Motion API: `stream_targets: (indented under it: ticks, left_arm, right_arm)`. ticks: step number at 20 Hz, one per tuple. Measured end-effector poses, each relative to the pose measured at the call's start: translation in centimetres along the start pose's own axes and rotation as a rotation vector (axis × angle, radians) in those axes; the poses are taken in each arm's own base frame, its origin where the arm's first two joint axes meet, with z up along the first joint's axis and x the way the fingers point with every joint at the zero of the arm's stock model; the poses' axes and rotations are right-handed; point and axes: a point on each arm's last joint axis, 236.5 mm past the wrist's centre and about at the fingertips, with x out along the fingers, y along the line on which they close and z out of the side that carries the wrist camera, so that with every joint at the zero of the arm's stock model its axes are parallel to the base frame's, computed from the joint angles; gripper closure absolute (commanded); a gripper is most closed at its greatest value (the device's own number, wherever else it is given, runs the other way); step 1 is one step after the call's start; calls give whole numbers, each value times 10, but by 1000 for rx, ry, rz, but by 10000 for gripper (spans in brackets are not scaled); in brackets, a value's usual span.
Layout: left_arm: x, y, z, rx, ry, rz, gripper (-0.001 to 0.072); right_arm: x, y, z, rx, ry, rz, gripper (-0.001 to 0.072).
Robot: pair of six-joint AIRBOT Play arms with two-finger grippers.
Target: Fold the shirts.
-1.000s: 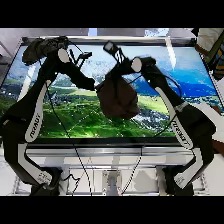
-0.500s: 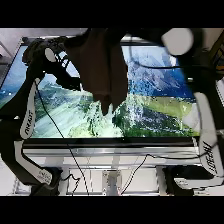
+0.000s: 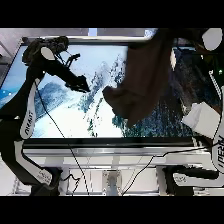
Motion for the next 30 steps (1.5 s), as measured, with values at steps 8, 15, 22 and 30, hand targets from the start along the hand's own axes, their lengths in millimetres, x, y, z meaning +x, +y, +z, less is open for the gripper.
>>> stream_targets:
  ticks: [8,15,22,30]
  left_arm:
    - [99,-90,5,107,-4,-129,344]
    - [180,-117,54,-50,-172,-257,336]
    - [238,-144,32,-139,-85,-344,336]
    - [277,-149,36,-196,-142,-303,337]
  right_arm:
    - [48,-31,-122,162,274,-11,689]
    - [60,-26,-163,179,355,-2,689]
    - [62,-22,-168,191,364,10,689]
    - [62,-18,-167,195,361,28,689]
